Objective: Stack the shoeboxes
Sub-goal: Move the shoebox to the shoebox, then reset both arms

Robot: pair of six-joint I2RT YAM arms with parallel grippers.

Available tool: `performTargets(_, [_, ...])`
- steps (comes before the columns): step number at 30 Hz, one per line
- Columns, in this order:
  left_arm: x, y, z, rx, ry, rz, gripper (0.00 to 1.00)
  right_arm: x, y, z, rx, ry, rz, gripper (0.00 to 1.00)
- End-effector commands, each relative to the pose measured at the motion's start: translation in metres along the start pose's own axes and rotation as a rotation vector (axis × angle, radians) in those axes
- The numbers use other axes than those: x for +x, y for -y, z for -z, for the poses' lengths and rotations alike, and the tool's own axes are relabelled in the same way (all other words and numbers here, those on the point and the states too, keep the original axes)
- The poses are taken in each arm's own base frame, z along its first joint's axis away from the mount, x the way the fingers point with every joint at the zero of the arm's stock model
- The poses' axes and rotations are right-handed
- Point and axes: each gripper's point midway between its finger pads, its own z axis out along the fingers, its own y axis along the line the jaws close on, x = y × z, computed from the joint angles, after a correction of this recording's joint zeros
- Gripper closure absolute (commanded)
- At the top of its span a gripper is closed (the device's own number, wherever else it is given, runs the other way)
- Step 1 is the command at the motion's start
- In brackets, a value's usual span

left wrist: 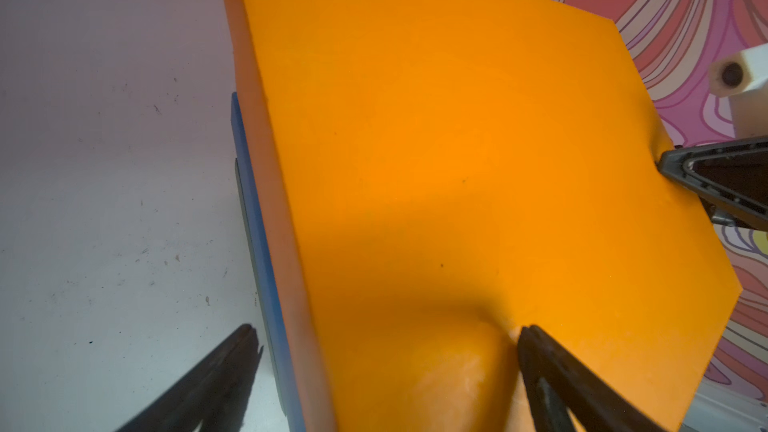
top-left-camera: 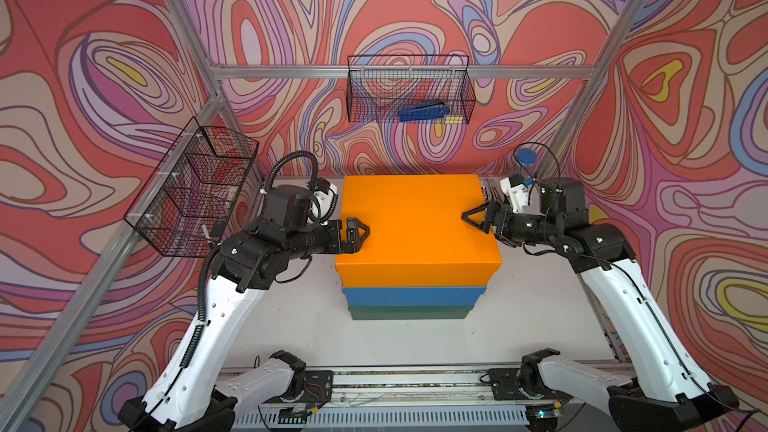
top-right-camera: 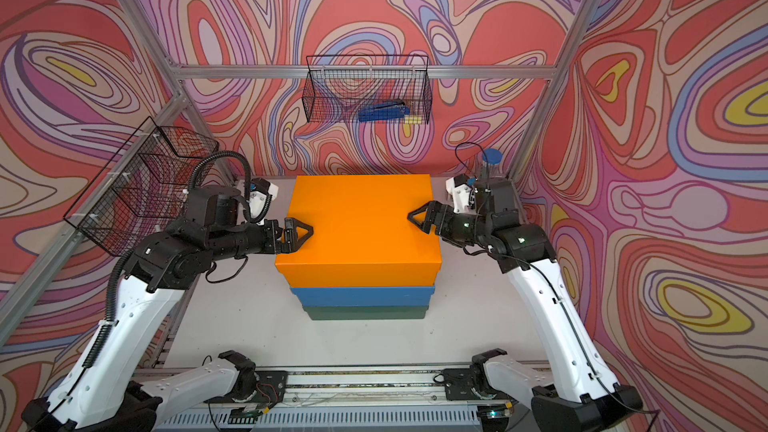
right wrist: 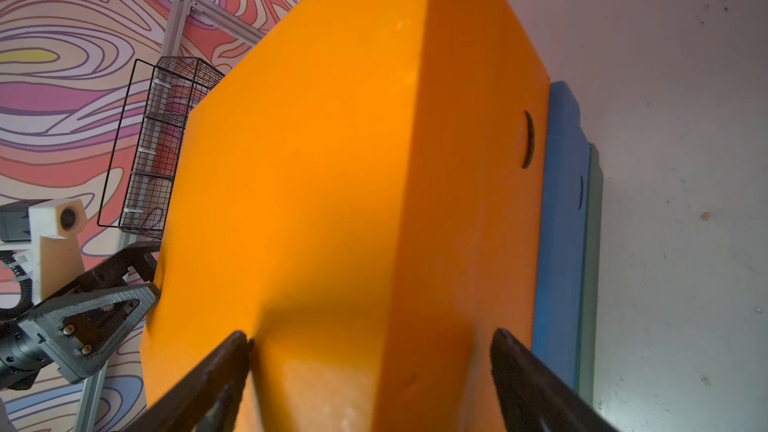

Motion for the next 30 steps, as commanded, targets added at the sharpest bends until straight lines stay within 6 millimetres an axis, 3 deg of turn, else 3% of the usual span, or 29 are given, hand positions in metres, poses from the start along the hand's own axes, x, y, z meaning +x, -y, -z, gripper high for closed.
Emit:
performTargets(1, [-0.001,-0.004,0.01,-0.036,0.006,-0.023,0.0,-0.004,-0.005,0.004,0.005,0.014,0.039,0.06])
performTargets(7, [-0.012,-0.005,0.019,-0.016,0.039,0.008,0.0,-0.012,-0.011,0.009,0.003,0.037,0.069,0.04])
performTargets(11, [-0.025,-0.016,0.027,-0.024,0.089,0.039,0.0,-0.022,-0.012,0.015,0.013,0.058,0.089,0.03])
performTargets(17, [-0.045,-0.039,0.027,-0.064,0.123,0.049,0.0,-0.069,0.011,0.033,0.015,0.126,0.072,0.02])
performTargets(22, [-0.063,-0.082,0.013,-0.111,0.171,0.119,0.0,-0.113,0.062,0.04,0.138,0.198,0.052,0.02])
performTargets(27, [-0.059,-0.156,-0.005,-0.24,0.188,0.232,0.0,-0.142,0.161,0.047,0.534,0.296,0.016,0.02])
performTargets(30, [-0.045,-0.204,-0.021,-0.395,0.21,0.237,0.0,-0.142,0.217,0.048,0.746,0.351,0.051,0.02])
